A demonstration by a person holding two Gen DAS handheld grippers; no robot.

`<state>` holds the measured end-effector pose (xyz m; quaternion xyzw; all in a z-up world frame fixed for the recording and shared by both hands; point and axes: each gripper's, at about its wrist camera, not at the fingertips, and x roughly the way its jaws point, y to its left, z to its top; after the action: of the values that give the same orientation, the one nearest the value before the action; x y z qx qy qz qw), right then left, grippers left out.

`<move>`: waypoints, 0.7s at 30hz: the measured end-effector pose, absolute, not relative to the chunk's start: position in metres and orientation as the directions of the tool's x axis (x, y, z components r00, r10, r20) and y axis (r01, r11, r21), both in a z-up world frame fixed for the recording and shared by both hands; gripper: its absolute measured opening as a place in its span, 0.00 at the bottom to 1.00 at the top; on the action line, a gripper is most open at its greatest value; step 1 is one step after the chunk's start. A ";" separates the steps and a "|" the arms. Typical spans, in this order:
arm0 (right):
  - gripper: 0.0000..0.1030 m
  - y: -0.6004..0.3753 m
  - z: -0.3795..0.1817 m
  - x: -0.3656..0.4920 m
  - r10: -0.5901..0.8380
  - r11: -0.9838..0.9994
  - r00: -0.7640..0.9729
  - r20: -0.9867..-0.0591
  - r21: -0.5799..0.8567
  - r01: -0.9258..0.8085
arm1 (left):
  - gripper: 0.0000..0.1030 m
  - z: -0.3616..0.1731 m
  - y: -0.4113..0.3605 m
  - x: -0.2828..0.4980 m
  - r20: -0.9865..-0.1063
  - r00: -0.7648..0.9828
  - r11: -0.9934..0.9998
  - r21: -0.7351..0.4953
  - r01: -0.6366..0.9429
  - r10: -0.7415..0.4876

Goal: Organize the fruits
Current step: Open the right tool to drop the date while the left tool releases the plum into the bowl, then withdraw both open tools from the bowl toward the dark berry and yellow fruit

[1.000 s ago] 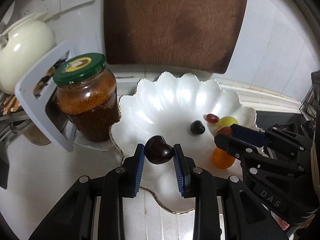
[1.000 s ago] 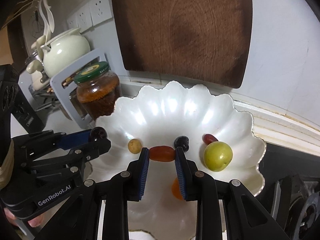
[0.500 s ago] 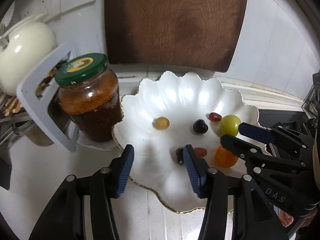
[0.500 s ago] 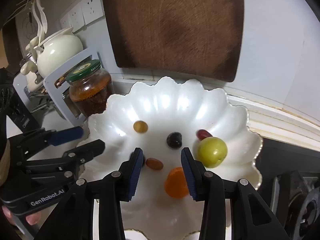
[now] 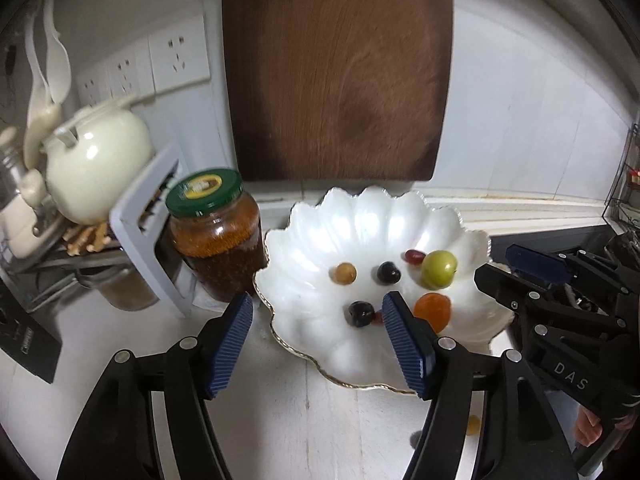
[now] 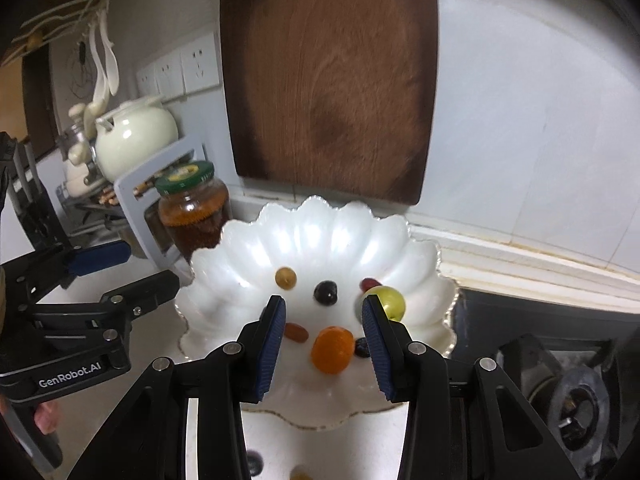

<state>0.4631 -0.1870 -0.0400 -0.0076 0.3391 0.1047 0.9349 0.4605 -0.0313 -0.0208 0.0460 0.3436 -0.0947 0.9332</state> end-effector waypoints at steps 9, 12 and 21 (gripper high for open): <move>0.40 -0.198 -0.015 0.421 0.199 0.979 0.791 -0.579 0.079 -0.189 | 0.75 0.006 -0.035 0.416 -0.587 0.793 0.974 0.038 0.225 -0.161; 0.40 -0.201 -0.010 0.406 0.196 0.980 0.802 -0.564 0.075 -0.187 | 0.78 0.011 -0.038 0.404 -0.571 0.805 0.972 0.052 0.230 -0.161; 0.40 -0.209 -0.006 0.374 0.195 0.980 0.814 -0.547 0.069 -0.189 | 0.81 0.017 -0.040 0.368 -0.542 0.825 0.967 0.083 0.239 -0.157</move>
<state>0.3740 -0.2094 -0.0056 0.0056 0.2880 0.1008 0.9523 0.3679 -0.0399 0.0175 0.0740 0.2767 -0.1039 0.9525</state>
